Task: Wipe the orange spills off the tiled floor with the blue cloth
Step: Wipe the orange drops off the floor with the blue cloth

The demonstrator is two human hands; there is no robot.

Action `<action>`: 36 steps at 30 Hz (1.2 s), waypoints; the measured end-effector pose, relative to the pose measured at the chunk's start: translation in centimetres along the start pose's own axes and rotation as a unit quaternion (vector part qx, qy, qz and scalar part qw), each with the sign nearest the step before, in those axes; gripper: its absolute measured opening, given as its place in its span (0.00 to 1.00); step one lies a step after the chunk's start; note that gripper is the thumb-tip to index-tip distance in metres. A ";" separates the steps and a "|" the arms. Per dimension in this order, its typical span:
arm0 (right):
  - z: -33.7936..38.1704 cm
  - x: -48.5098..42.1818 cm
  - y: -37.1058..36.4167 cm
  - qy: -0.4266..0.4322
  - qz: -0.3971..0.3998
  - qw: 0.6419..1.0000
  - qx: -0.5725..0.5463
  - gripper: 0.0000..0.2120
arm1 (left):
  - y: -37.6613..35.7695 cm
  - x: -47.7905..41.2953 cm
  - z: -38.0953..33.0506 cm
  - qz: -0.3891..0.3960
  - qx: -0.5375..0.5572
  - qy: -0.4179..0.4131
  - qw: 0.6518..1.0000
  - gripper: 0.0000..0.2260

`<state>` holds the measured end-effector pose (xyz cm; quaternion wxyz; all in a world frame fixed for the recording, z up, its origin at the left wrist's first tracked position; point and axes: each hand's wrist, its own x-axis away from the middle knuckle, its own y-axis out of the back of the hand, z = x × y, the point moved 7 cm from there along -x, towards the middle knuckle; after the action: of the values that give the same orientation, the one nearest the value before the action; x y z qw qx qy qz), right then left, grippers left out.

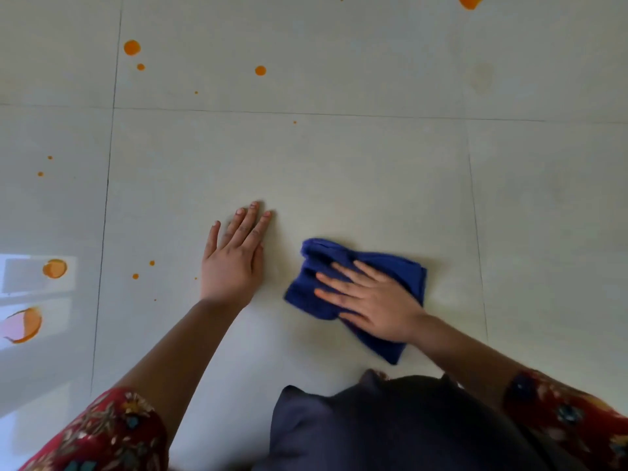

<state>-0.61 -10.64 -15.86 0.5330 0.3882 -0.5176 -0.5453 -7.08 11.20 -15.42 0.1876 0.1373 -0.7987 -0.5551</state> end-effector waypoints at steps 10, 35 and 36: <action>5.4 -0.7 -1.8 0.124 0.004 0.992 -0.033 0.23 | 0.0 0.0 -0.2 -0.001 -0.019 -0.006 1.000 0.24; -2.3 -4.0 1.1 -0.103 -0.067 0.992 -0.025 0.24 | 0.8 -0.1 -1.6 -0.003 -0.009 0.013 1.000 0.23; -1.3 -3.0 0.7 -0.021 -0.030 0.999 -0.017 0.24 | 1.1 -0.4 -1.6 -0.005 -0.004 0.011 1.000 0.23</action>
<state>1.18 -7.86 -15.82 0.5123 0.3826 -0.5074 -0.5777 -6.04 10.44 -13.92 0.1937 0.1467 -0.7936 -0.5578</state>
